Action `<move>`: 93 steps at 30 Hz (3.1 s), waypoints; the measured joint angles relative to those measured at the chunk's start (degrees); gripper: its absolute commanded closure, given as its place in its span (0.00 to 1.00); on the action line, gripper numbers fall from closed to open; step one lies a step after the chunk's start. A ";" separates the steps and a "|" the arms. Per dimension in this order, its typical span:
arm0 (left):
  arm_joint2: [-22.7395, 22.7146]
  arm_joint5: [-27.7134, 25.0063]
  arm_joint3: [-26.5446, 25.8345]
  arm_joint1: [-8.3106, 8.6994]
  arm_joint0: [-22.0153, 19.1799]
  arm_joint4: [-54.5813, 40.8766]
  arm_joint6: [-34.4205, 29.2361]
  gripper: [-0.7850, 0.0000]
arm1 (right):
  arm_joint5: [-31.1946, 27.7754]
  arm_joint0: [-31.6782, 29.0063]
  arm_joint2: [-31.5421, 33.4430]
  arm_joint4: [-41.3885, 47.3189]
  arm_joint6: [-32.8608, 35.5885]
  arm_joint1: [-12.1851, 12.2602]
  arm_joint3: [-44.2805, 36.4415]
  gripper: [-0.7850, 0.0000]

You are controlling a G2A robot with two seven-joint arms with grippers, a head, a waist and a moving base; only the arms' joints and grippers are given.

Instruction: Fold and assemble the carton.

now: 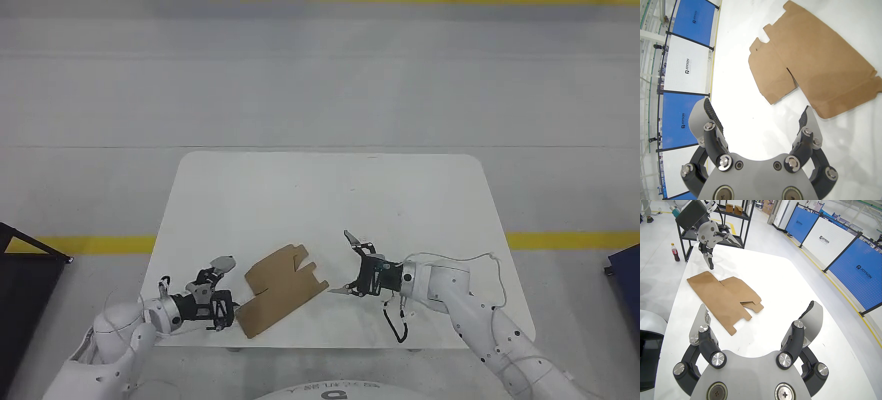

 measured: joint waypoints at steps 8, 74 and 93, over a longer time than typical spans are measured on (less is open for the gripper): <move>3.43 1.14 -2.21 0.08 -0.18 3.99 -3.88 0.17 | 0.00 0.00 0.00 0.00 0.00 0.00 0.00 0.00; 10.11 0.02 -5.10 2.04 -1.12 13.67 -14.20 0.00 | 0.00 0.00 0.00 0.00 0.00 0.00 0.00 0.00; 16.88 0.44 -6.00 2.11 -2.78 19.88 -15.52 0.00 | 0.00 0.00 0.00 0.00 0.00 0.00 0.00 0.00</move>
